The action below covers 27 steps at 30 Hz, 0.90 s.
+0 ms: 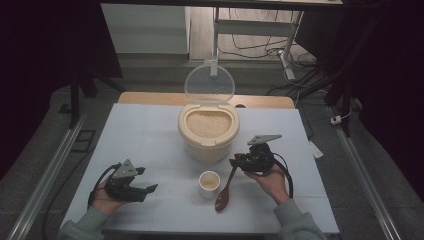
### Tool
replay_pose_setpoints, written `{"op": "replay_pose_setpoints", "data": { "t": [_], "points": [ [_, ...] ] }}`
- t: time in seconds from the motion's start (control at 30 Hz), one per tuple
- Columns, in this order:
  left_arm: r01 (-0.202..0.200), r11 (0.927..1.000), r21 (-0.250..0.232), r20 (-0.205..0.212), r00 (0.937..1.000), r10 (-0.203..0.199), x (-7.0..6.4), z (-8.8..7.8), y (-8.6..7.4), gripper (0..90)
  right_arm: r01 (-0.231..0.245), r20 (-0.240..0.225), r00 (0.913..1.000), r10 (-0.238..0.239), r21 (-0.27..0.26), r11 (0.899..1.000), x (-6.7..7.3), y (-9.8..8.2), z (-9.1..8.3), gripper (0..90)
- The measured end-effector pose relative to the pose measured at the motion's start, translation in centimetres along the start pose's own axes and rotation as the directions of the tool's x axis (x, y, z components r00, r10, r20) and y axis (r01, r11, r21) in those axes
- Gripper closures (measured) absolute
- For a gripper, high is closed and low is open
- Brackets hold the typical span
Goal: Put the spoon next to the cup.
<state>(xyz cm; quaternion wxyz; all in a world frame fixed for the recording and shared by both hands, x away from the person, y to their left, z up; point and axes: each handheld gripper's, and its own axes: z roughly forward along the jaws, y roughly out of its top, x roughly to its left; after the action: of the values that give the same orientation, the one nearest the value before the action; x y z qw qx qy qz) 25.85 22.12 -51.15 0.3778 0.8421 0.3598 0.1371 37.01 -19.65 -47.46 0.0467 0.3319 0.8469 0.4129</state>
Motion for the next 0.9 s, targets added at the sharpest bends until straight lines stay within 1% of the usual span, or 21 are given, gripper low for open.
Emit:
{"op": "replay_pose_setpoints", "data": {
  "t": [0.17, 0.2, 0.23, 0.33, 0.47, 0.53, 0.63, 0.67, 0.7, 0.77, 0.9],
  "points": [
    [-0.001, 1.0000, 0.004, 0.001, 1.0000, 0.001, 0.0, 0.1, 0.0, 22.3, 0.005, 0.040, 0.9992, -0.006, 0.033, 0.999, -0.6, -0.5, 1.1, 57.4],
    [0.000, 1.0000, 0.005, 0.002, 1.0000, 0.000, 0.0, 0.1, 0.0, 22.2, -0.001, 0.041, 0.9991, 0.000, 0.034, 0.999, -0.7, -0.6, 1.3, 56.9],
    [-0.001, 1.0000, 0.005, 0.002, 1.0000, 0.001, 0.0, 0.1, 0.0, 22.2, -0.002, 0.053, 0.9986, 0.000, 0.038, 0.999, -0.8, -0.7, 1.5, 56.3],
    [-0.001, 1.0000, 0.006, 0.002, 1.0000, 0.001, -0.1, 0.1, 0.0, 22.2, -0.005, 0.080, 0.9968, 0.000, 0.065, 0.998, -1.0, -1.0, 2.2, 53.4],
    [-0.002, 1.0000, 0.006, 0.002, 1.0000, 0.002, -0.1, 0.1, 0.0, 22.2, -0.021, 0.099, 0.9951, 0.012, 0.089, 0.996, -1.2, -1.3, 3.1, 51.8],
    [-0.003, 1.0000, 0.008, 0.002, 1.0000, 0.003, 0.0, 0.2, 0.0, 22.2, -0.019, 0.113, 0.9935, 0.008, 0.098, 0.995, -1.2, -1.4, 3.4, 50.4],
    [-0.004, 1.0000, 0.009, 0.002, 1.0000, 0.004, -0.1, 0.2, 0.0, 22.2, 0.008, 0.151, 0.9882, -0.027, 0.125, 0.992, -1.1, -1.6, 3.9, 46.5],
    [-0.005, 1.0000, 0.008, 0.002, 1.0000, 0.005, -0.1, 0.2, 0.0, 22.2, 0.007, 0.158, 0.9871, -0.027, 0.128, 0.992, -1.1, -1.6, 4.0, 45.7],
    [-0.005, 1.0000, 0.008, 0.001, 1.0000, 0.005, -0.1, 0.2, 0.0, 22.2, 0.009, 0.165, 0.9858, -0.030, 0.128, 0.992, -1.1, -1.7, 4.1, 45.8],
    [-0.004, 1.0000, 0.007, 0.001, 1.0000, 0.004, -0.1, 0.1, 0.0, 22.2, 0.002, 0.163, 0.9864, -0.019, 0.101, 0.995, -1.2, -1.7, 4.0, 45.6],
    [-0.003, 1.0000, 0.006, 0.002, 1.0000, 0.003, -0.1, 0.1, 0.0, 22.1, -0.002, 0.175, 0.9846, -0.006, 0.045, 0.999, -1.3, -1.5, 3.2, 42.7]
  ]
}}
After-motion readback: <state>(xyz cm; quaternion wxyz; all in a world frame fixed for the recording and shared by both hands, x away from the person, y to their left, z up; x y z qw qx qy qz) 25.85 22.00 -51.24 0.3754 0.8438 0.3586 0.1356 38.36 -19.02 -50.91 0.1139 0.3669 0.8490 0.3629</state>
